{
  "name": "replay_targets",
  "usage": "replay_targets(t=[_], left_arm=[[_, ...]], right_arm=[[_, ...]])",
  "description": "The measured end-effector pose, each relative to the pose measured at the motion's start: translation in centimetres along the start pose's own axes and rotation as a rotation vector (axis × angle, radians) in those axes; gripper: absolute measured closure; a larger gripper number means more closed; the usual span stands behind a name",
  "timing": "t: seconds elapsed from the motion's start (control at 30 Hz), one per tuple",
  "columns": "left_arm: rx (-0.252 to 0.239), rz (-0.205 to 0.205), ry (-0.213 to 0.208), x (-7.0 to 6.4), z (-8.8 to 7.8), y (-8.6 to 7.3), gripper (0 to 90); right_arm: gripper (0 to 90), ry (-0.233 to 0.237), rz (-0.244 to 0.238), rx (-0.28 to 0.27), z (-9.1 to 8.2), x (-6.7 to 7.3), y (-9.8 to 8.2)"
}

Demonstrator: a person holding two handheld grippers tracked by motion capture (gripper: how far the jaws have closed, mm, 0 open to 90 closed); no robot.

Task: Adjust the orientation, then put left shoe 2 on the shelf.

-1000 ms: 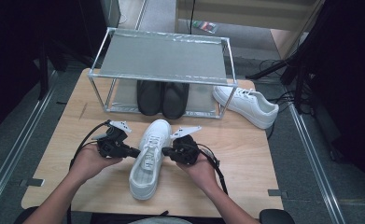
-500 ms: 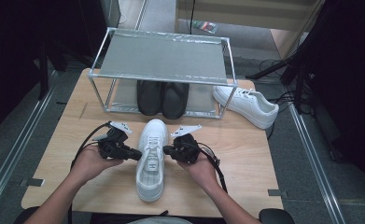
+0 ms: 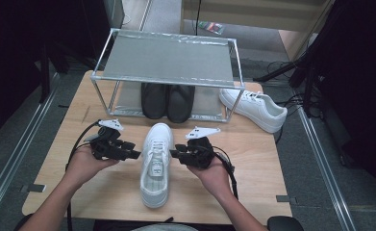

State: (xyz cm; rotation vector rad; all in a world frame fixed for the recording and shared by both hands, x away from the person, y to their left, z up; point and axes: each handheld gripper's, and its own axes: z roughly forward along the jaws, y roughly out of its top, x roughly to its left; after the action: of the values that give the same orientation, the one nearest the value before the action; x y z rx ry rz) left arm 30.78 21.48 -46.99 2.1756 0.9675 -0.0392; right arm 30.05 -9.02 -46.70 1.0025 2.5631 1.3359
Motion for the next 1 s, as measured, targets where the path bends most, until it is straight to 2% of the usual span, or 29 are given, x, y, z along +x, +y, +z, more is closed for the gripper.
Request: replay_targets(t=[0.23, 0.4, 0.53, 0.6, 0.67, 0.87, 1.0], left_arm=[[-0.035, -0.014, 0.012, 0.5, -0.5, -0.1, 42.3], [-0.044, -0.005, 0.015, 0.3, -0.7, -0.2, 41.5], [-0.043, -0.001, 0.023, 0.3, -0.8, -0.1, 41.6], [-0.042, 0.0, 0.023, 0.4, -0.8, -0.1, 41.6], [-0.04, 0.005, 0.022, 0.5, -0.7, -0.1, 41.6], [-0.047, -0.008, 0.023, 0.6, -0.9, -0.1, 41.6], [-0.049, -0.011, 0.024, 0.7, -1.0, -0.1, 41.6]], right_arm=[[61.6, -0.002, -0.013, -0.007, -0.8, 1.3, 0.0], [58.9, 0.003, -0.017, -0.003, -0.9, 2.2, 0.0], [54.6, 0.001, -0.001, -0.003, -0.7, 2.7, -0.1], [53.3, -0.006, -0.002, -0.001, -0.6, 2.9, -0.2], [49.1, -0.035, -0.012, -0.01, -0.5, 3.3, -0.4], [43.3, -0.034, 0.019, -0.017, -0.3, 4.0, -0.6], [43.6, -0.04, 0.0, 0.005, 0.6, 4.6, -1.0]])
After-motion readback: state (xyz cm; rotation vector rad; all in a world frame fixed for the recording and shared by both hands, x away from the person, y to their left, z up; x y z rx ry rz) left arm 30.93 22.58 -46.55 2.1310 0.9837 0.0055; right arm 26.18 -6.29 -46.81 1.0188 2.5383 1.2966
